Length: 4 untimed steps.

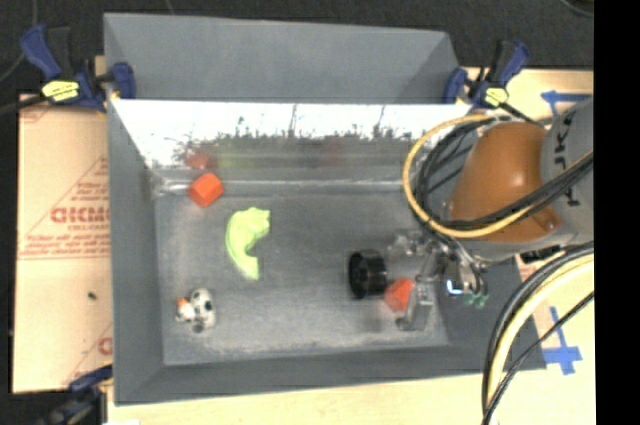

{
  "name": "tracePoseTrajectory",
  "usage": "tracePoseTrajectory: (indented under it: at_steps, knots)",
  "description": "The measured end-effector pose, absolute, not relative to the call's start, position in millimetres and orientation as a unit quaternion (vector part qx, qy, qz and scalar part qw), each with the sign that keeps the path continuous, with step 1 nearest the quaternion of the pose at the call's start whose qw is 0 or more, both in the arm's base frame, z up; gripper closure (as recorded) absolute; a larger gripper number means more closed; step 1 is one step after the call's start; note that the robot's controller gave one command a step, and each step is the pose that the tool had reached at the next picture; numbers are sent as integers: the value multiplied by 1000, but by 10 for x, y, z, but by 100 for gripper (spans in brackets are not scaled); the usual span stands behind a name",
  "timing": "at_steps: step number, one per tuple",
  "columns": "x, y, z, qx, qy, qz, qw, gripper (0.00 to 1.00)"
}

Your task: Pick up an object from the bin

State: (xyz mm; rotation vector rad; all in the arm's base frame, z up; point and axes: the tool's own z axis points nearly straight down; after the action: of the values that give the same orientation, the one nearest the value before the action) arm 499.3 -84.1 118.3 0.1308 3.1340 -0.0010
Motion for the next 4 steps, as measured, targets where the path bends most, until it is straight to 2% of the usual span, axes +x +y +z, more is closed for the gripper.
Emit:
tracePoseTrajectory:
  at_steps: [1,2,3,4]
  knots:
    - [4995,-814,1053,50,999,0,1,0]
    - [4774,-839,1492,63,998,0,2,0]
    - [5133,-578,888,66,998,0,5,0]
    - [5264,-612,705,-41,999,-1,5,100]
